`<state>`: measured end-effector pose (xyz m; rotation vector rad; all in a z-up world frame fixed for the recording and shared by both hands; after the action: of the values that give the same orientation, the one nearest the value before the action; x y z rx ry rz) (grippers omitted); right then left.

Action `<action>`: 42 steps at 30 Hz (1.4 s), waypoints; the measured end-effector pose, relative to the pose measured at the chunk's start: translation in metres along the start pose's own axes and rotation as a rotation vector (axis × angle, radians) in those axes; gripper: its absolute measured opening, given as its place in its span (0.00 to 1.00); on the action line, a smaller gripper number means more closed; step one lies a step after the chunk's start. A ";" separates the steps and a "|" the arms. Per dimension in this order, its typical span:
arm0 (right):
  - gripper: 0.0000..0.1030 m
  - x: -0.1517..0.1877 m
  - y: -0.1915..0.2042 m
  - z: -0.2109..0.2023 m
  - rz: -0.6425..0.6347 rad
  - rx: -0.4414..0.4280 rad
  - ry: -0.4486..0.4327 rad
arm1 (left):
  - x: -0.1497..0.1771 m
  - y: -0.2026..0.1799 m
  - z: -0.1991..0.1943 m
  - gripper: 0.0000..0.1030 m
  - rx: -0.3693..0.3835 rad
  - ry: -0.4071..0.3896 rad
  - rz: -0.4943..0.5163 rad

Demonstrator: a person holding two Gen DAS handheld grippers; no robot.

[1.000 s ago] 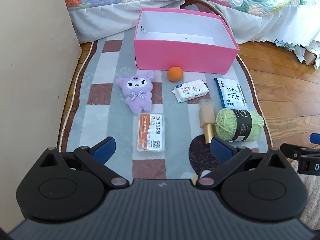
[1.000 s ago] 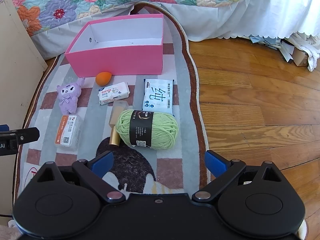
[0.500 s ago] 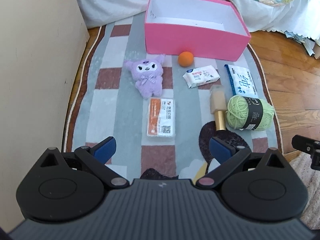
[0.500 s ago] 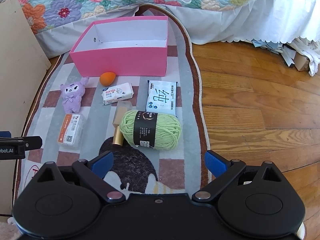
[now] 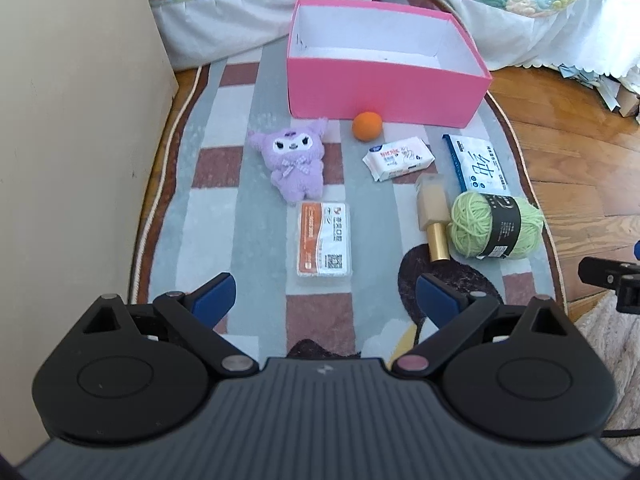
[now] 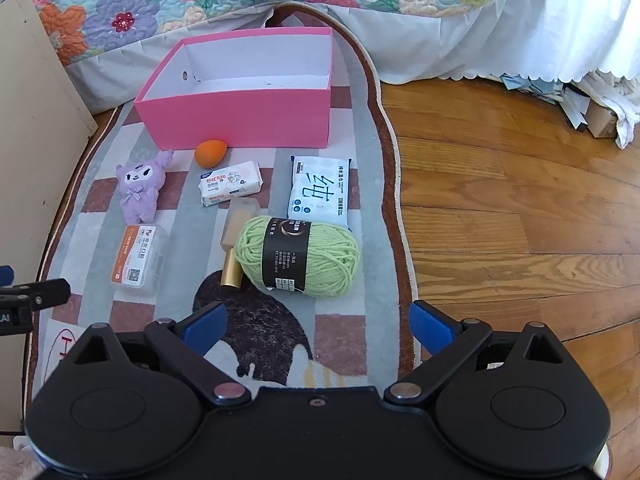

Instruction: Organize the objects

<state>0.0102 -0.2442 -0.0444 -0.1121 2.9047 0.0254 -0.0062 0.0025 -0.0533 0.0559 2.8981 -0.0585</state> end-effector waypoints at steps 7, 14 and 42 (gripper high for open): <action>0.96 -0.011 -0.017 -0.025 0.004 -0.152 -0.161 | -0.026 -0.014 -0.022 0.95 0.053 -0.020 0.076; 0.96 -0.032 -0.039 -0.006 0.005 -0.164 -0.233 | -0.059 -0.051 -0.019 0.96 0.121 -0.094 0.139; 0.96 -0.045 -0.019 0.131 -0.259 -0.180 0.000 | -0.096 -0.132 0.117 0.88 0.350 0.122 0.141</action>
<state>0.0853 -0.2564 -0.1611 -0.5174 2.8579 0.2411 0.1091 -0.1372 -0.1388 0.3351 2.9589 -0.5535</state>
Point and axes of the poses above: each gripper's, at about its wrist camera, not at the fingertips, and z roughly the way its jaws point, y to its left, x to its underside, the point moved 6 cm from there along z, roughly the way its jaws point, and after that the axes turned 13 degrees about y, right-handed, at the moved point
